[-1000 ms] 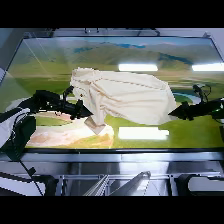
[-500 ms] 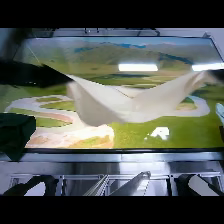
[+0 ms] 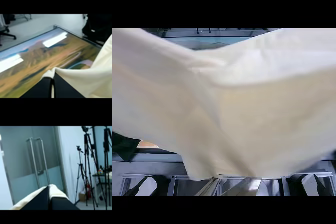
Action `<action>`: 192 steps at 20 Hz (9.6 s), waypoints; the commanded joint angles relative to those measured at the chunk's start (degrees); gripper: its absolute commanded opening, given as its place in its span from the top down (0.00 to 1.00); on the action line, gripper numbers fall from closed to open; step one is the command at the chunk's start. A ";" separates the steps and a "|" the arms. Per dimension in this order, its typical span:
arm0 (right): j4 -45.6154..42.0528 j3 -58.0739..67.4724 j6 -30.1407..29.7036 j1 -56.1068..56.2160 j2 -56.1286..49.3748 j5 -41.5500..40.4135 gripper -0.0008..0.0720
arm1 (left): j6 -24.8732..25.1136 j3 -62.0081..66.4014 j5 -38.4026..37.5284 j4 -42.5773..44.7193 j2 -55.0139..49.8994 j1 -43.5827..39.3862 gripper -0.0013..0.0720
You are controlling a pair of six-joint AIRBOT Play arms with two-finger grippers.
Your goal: Fold the shirts.
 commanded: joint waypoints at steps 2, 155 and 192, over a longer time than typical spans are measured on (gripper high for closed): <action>-21.33 -0.68 7.13 3.10 -1.55 -1.95 0.96 | -3.30 -7.63 4.79 6.25 -10.45 -8.46 0.96; -59.89 -31.34 11.30 13.42 -40.74 12.41 0.96 | 1.01 -77.55 -9.07 16.87 -16.04 -26.14 0.96; -33.44 -15.91 -9.31 28.50 -48.19 -14.05 0.46 | -11.10 -2.43 2.99 16.87 -66.25 -24.46 0.65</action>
